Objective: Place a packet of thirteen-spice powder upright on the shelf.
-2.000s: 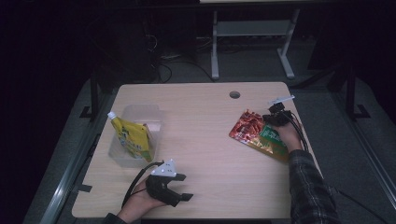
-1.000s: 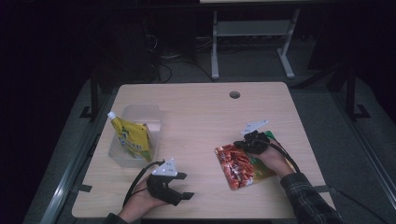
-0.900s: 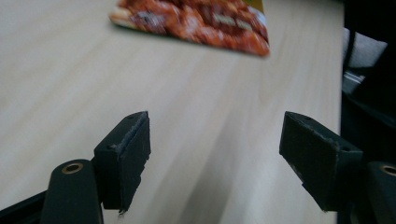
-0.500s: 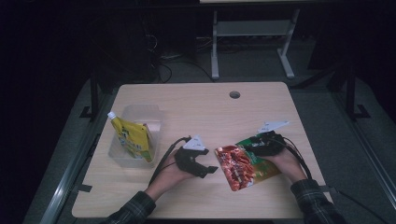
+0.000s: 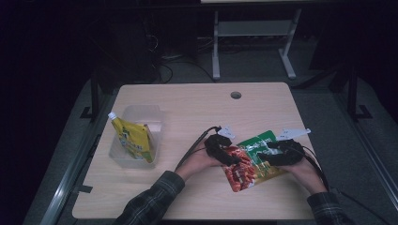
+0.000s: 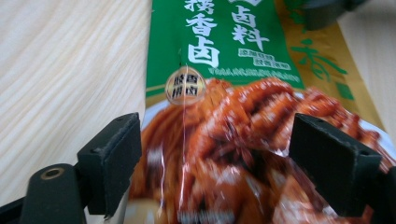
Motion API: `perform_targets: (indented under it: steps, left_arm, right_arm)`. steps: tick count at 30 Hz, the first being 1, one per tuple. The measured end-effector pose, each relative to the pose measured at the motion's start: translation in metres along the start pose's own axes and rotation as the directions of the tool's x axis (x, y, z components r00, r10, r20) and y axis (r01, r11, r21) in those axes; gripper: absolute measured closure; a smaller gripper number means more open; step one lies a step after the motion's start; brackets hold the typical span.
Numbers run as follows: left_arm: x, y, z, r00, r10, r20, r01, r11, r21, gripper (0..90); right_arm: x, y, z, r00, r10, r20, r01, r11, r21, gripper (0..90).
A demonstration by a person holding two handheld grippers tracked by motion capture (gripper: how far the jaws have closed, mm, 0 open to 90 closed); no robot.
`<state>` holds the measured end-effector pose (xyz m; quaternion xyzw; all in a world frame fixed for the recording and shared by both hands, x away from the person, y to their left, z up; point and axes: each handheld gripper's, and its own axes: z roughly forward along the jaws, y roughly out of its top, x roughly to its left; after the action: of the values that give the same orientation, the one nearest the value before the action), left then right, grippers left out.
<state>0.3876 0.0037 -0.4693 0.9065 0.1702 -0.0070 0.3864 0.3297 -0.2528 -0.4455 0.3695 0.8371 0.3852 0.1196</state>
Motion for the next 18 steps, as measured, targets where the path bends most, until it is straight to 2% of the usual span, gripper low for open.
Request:
perform_targets:
  steps: [7, 9, 12, 15, 18]
  left_arm:
    - [0.004, 0.005, 0.011, 0.9995, 0.03, -0.007, -0.03, 0.9995, -0.008, 15.6]
    - [0.005, 0.006, 0.012, 0.999, 0.045, 0.001, -0.045, 0.9989, -0.015, 18.1]
    - [0.004, 0.008, 0.012, 0.9976, 0.069, -0.001, -0.069, 0.9976, -0.006, 26.0]
    - [0.002, 0.01, 0.012, 0.9962, 0.087, -0.003, -0.087, 0.9962, 0.006, 39.0]
    - [-0.004, 0.013, 0.013, 0.9917, 0.129, -0.009, -0.128, 0.9913, 0.029, 55.4]
  right_arm:
    - [0.0, -0.003, -0.006, 0.9999, 0.006, 0.012, -0.006, 1.0, -0.003, 34.4]
    - [0.0, -0.004, -0.007, 0.9998, 0.011, 0.015, -0.011, 1.0, -0.006, 34.4]
    - [-0.001, -0.005, -0.009, 0.9997, 0.013, 0.019, -0.013, 1.0, -0.013, 34.3]
    - [-0.002, -0.005, -0.012, 0.9996, 0.017, 0.025, -0.016, 1.0, -0.023, 34.3]
    - [-0.003, -0.004, -0.014, 0.9994, 0.02, 0.029, -0.019, 0.999, -0.031, 34.3]
